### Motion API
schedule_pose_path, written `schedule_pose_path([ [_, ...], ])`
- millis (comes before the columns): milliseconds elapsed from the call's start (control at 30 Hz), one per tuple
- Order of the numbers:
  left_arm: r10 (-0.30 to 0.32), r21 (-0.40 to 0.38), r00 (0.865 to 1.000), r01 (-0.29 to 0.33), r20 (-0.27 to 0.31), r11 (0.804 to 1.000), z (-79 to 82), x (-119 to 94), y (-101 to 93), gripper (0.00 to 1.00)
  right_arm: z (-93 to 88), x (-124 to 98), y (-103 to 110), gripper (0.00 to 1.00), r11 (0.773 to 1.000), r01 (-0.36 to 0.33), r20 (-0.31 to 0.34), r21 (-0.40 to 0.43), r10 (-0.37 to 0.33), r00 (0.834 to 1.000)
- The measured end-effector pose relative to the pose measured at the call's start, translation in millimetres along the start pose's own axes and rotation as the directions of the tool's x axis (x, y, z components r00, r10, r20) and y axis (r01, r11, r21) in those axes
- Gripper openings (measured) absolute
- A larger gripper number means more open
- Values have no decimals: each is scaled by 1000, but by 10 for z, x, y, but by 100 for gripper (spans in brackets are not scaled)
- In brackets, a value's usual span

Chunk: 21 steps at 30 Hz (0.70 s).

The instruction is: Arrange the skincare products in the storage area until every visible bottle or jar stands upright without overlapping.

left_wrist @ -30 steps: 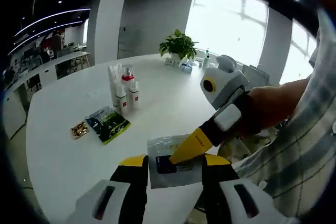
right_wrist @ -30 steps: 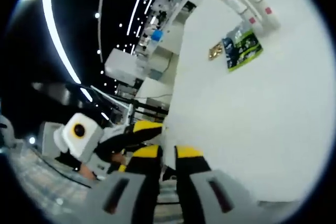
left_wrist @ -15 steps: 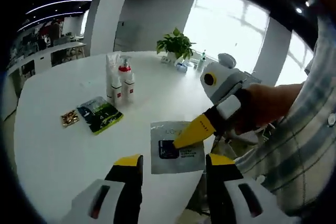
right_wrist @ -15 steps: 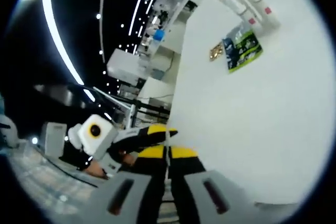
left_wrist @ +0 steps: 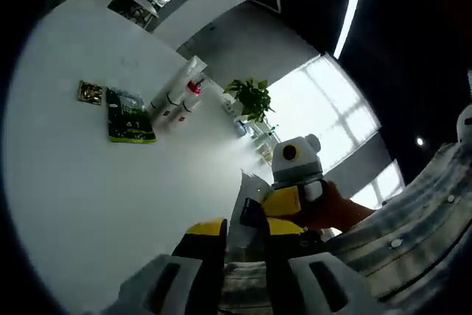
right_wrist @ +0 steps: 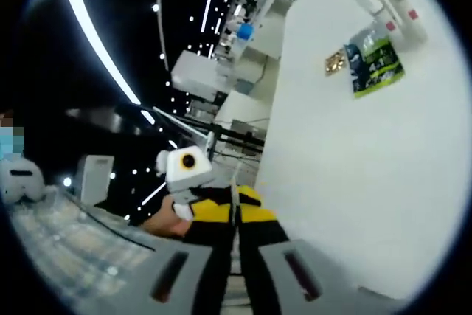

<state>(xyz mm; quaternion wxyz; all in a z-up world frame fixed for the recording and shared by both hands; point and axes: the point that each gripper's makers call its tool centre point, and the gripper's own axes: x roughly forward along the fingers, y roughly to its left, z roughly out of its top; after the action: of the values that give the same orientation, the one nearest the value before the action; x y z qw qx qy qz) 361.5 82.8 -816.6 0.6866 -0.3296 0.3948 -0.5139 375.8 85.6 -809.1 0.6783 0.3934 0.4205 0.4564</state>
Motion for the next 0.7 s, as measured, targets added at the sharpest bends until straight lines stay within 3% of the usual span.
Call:
schedule_pose_path([
  [133, -29, -10, 999, 29, 17, 1000, 33, -49, -31, 6, 17, 3, 9, 3, 1000, -11, 5, 4, 11, 1000],
  [233, -38, -15, 998, 39, 45, 999, 88, -73, -48, 1, 74, 15, -10, 7, 1000, 2, 50, 5, -2, 999],
  [367, -31, -91, 991, 43, 129, 995, 206, -67, -55, 0, 143, 16, -18, 8, 1000, -6, 95, 15, 5, 995],
  [467, -24, -104, 988, 40, 155, 994, 236, -57, -51, 0, 179, 10, -18, 9, 1000, -6, 117, 18, 4, 993],
  [533, -20, -142, 978, 51, 206, 988, 302, -51, -57, 0, 194, 3, -14, 8, 1000, -4, 126, 15, 2, 992],
  [700, -23, -191, 974, 68, 225, 979, 282, -12, -19, 0, 217, -29, 2, 3, 1000, 1, 140, 14, -3, 990],
])
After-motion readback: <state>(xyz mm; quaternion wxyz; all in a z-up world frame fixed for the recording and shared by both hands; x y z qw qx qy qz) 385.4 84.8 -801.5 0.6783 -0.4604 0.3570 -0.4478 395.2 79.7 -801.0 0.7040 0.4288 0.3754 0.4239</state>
